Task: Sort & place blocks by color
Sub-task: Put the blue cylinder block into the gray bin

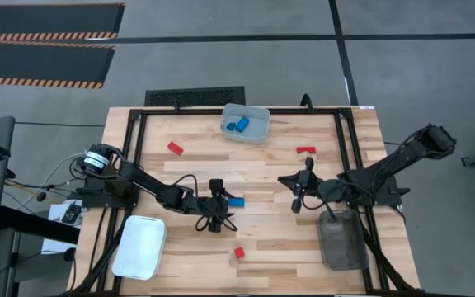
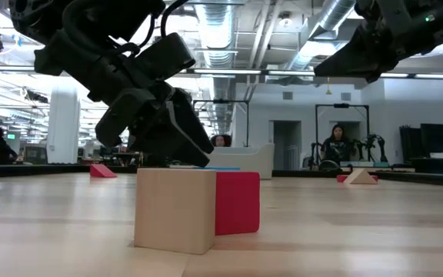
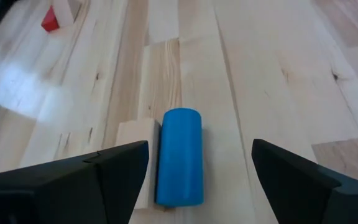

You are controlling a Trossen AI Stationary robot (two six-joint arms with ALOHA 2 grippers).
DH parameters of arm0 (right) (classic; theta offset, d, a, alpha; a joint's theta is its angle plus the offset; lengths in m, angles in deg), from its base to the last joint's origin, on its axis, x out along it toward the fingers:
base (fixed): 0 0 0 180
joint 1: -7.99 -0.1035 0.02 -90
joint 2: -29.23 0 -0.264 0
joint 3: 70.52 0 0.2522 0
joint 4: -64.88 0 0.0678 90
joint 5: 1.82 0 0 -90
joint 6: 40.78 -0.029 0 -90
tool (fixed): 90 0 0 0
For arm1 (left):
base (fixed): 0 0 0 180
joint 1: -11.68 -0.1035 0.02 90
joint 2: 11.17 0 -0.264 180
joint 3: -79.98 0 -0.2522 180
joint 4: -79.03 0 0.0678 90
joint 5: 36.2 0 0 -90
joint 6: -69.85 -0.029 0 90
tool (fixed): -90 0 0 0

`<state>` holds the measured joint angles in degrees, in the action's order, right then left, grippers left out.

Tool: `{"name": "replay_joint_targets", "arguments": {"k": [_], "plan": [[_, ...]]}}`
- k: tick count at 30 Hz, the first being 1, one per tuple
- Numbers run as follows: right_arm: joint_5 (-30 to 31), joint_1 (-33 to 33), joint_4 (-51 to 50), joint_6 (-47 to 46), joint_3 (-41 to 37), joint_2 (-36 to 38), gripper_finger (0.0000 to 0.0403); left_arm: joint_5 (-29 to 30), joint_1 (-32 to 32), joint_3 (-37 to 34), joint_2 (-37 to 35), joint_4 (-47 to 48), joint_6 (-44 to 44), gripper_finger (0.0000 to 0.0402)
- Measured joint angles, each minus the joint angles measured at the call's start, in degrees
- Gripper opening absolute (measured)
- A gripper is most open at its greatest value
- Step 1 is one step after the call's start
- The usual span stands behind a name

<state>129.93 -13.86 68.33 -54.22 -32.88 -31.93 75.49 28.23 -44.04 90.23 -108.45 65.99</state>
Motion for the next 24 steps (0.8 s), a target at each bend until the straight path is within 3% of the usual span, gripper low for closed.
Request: {"name": "replay_joint_targets", "arguments": {"k": [12,18,24], "plan": [[-2.9,0.9,0.0,0.0,0.0,0.0,0.0052,-0.4,0.2,0.0,3.2,-3.4,-0.9,0.0199],[-3.0,0.9,-1.1,0.0,0.0,0.0,0.0052,2.8,0.2,0.2,7.7,-9.8,-3.7,0.0197],[-3.0,0.9,-1.9,0.0,0.0,0.0,0.0052,6.8,0.0,0.0,8.1,-8.9,-4.1,0.0199]]}}
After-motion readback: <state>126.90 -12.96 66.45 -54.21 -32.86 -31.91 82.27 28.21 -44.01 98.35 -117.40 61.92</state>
